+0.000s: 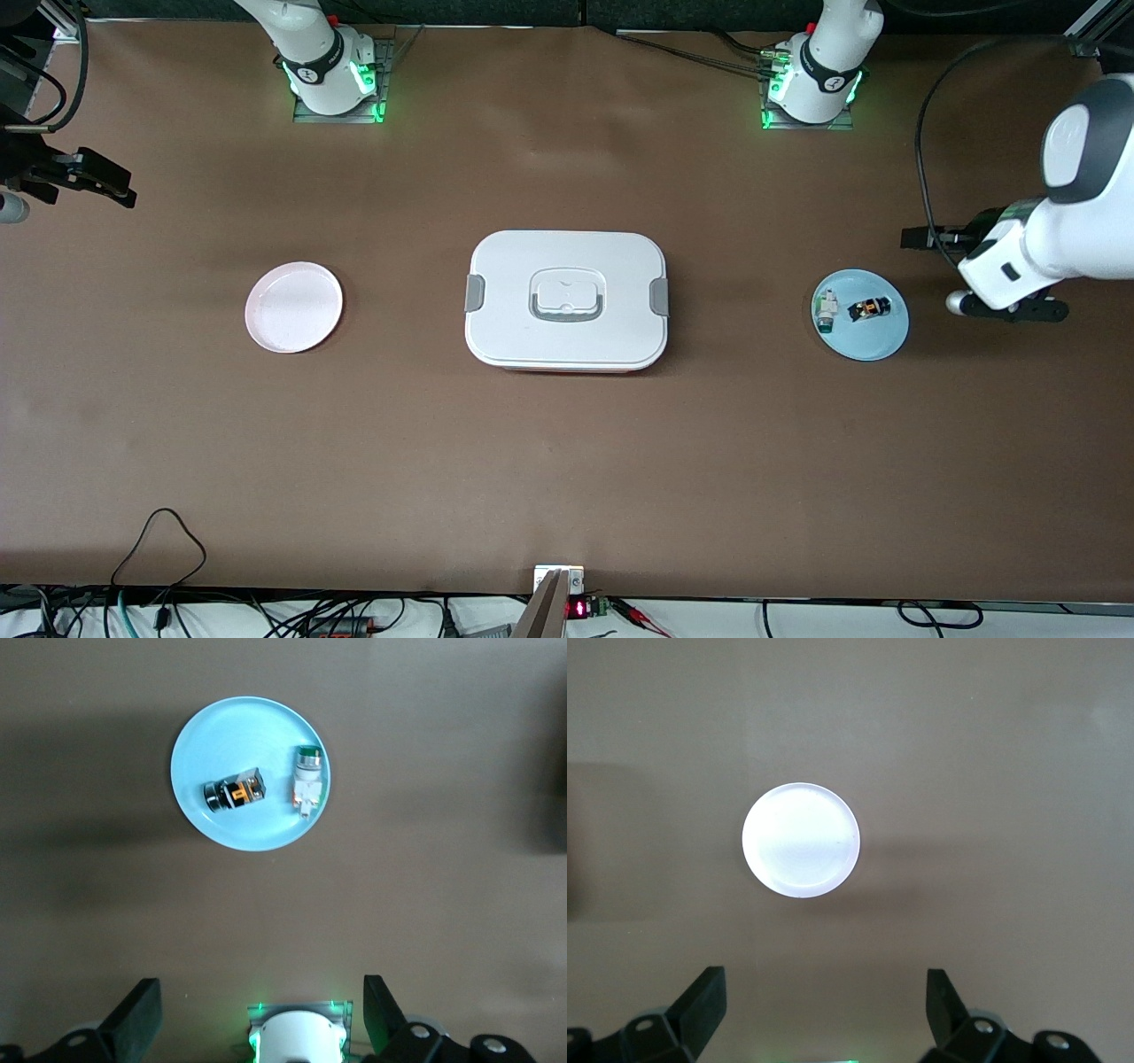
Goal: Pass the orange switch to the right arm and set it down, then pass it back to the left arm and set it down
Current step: 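Move the left gripper down over the orange switch on the blue plate, then close the left gripper on the orange switch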
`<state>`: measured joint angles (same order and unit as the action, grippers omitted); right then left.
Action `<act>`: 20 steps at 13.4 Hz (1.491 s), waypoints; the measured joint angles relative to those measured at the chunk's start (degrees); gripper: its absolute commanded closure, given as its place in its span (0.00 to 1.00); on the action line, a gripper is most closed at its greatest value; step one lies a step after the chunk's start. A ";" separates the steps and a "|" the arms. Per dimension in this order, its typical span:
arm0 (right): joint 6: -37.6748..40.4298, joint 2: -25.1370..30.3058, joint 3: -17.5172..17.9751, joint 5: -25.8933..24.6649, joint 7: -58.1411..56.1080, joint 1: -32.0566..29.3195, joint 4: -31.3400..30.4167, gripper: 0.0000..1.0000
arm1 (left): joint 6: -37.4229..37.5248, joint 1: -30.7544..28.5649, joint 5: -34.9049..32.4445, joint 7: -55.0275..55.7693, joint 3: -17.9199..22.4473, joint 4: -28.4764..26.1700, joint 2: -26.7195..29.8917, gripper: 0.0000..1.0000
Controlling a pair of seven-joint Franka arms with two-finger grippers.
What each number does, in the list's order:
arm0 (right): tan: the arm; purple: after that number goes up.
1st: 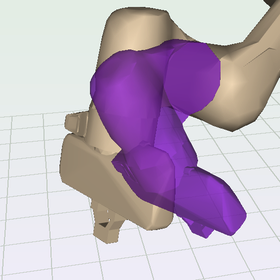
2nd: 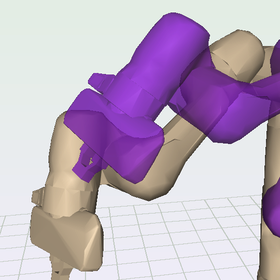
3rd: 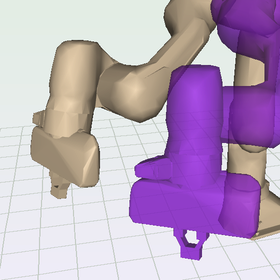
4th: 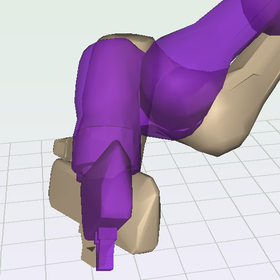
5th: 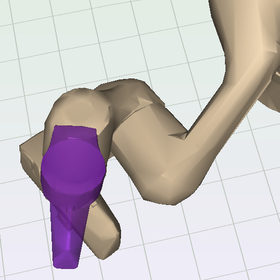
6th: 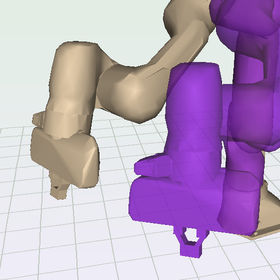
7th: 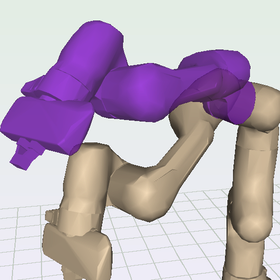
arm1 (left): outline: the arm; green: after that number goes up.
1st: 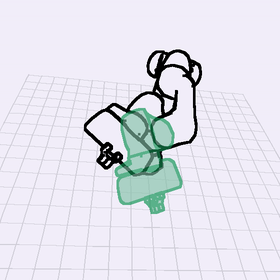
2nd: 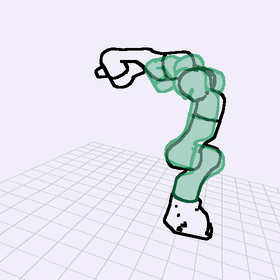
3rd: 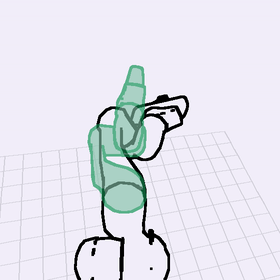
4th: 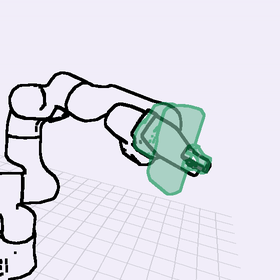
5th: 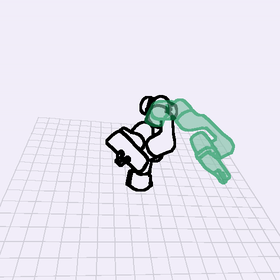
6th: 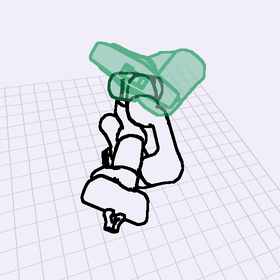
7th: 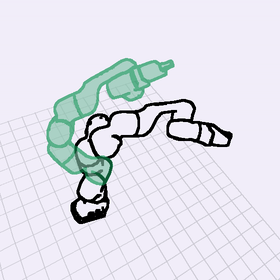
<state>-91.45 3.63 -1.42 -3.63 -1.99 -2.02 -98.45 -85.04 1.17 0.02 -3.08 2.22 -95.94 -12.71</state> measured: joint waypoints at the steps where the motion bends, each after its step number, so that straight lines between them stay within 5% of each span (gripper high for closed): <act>1: 0.00 0.00 0.00 0.00 0.00 0.00 0.00 0.00 | -1.63 -0.46 -0.01 -0.12 0.00 -1.77 -0.14 0.00; 8: 0.02 0.00 -0.03 0.00 0.00 0.00 0.00 0.00 | -9.37 -4.91 -2.14 0.29 -0.13 -6.49 -6.97 0.00; 20: 0.04 -0.14 -0.04 0.00 0.00 0.00 0.01 0.00 | -37.52 -5.77 -2.14 13.98 -0.85 -20.05 -9.81 0.00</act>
<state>-91.41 3.49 -1.46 -3.63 -1.99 -2.02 -98.45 -122.56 -4.61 -2.13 10.90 1.37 -115.98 -22.52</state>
